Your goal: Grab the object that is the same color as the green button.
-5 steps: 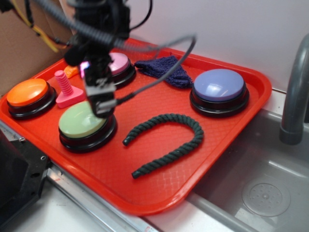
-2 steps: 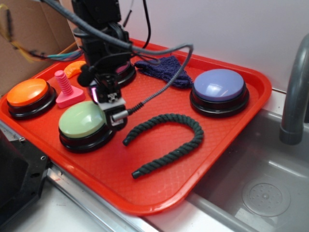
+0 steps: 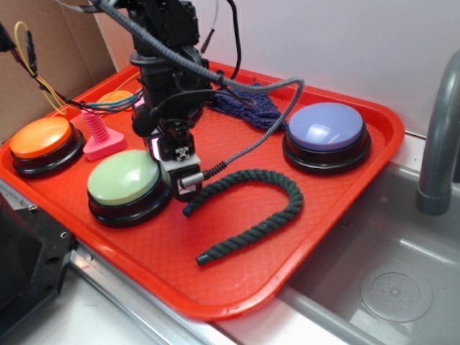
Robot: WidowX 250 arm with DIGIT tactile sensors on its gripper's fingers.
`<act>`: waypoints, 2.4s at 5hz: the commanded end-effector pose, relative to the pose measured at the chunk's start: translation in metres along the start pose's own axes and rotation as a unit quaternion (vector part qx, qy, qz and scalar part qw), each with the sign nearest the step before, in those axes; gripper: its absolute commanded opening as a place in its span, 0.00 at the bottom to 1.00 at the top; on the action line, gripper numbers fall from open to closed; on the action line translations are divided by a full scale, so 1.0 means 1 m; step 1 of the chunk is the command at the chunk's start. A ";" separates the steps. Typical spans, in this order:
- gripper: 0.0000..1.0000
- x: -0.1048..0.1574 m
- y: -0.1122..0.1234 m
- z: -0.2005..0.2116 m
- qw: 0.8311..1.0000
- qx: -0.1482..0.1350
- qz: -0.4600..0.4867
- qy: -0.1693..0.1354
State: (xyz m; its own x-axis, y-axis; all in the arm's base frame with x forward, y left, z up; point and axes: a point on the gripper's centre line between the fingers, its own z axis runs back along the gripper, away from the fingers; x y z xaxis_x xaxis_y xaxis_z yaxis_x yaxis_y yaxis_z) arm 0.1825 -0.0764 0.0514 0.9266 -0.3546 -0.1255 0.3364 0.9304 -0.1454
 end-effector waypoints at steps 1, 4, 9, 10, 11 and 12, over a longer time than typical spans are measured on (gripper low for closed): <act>1.00 0.004 -0.004 0.007 1.000 0.001 -0.003 -0.018; 1.00 0.004 -0.004 0.007 1.000 0.001 -0.003 -0.018; 1.00 0.014 -0.012 0.060 0.998 -0.025 -0.015 -0.064; 1.00 0.030 -0.008 0.027 0.998 0.008 -0.054 -0.043; 1.00 0.050 -0.016 0.015 0.997 0.002 -0.071 -0.024; 1.00 0.060 -0.024 0.003 0.997 0.003 -0.075 0.000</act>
State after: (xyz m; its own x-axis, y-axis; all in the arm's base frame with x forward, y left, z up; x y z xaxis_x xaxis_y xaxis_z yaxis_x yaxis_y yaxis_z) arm 0.2271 -0.1143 0.0391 0.8634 -0.4794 -0.1573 0.4570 0.8751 -0.1589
